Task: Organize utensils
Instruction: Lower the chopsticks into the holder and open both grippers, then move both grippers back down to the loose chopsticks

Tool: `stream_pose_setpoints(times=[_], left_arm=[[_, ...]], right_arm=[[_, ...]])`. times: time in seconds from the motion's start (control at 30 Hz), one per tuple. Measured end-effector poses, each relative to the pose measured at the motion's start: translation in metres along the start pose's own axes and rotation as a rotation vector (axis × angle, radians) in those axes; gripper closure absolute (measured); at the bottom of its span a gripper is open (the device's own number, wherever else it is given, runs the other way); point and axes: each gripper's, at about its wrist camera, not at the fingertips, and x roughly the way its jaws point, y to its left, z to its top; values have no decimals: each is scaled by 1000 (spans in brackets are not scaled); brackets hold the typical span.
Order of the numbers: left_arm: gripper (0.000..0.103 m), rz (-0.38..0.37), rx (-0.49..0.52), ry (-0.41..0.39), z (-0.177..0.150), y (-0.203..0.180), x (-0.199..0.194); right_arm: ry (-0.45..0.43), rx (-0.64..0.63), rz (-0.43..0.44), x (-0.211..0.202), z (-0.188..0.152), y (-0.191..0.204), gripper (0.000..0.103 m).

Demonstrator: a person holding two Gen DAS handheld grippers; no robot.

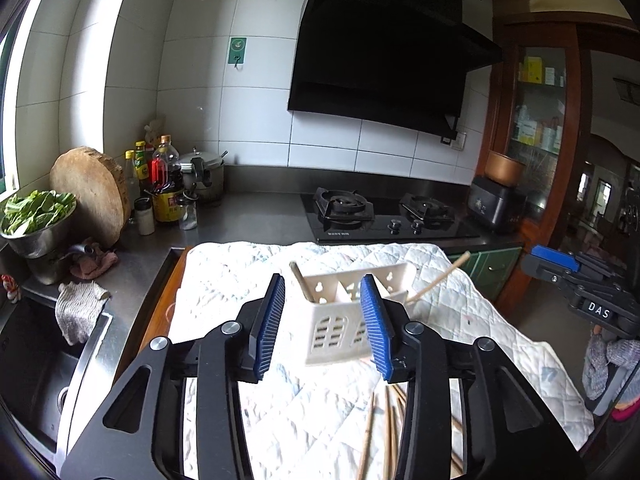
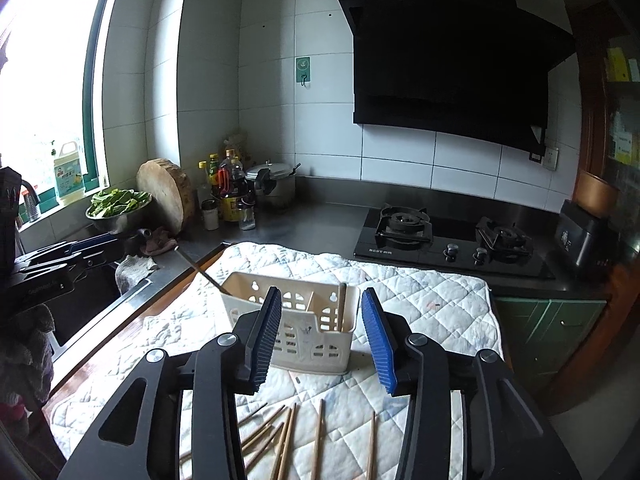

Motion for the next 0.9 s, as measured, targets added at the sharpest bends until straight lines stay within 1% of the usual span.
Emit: stream_pose_setpoints(times=[0.23, 0.33, 0.43, 0.57, 0.7, 0.9], left_arm=[[62, -17, -21, 26, -43, -2, -30], [62, -7, -9, 44, -64, -5, -37], [62, -16, -17, 70, -84, -5, -40], [61, -9, -24, 104, -110, -2, -42], [61, -16, -41, 156, -137, 1, -38], [61, -14, -24, 235, -174, 0, -30]], right_arm=[[27, 13, -14, -34, -50, 0, 60], [45, 21, -32, -45, -76, -2, 60], [62, 22, -49, -52, -100, -2, 60], [92, 25, -76, -57, -132, -4, 60], [133, 59, -88, -56, -161, -11, 60], [222, 82, -99, -45, -199, -16, 61]])
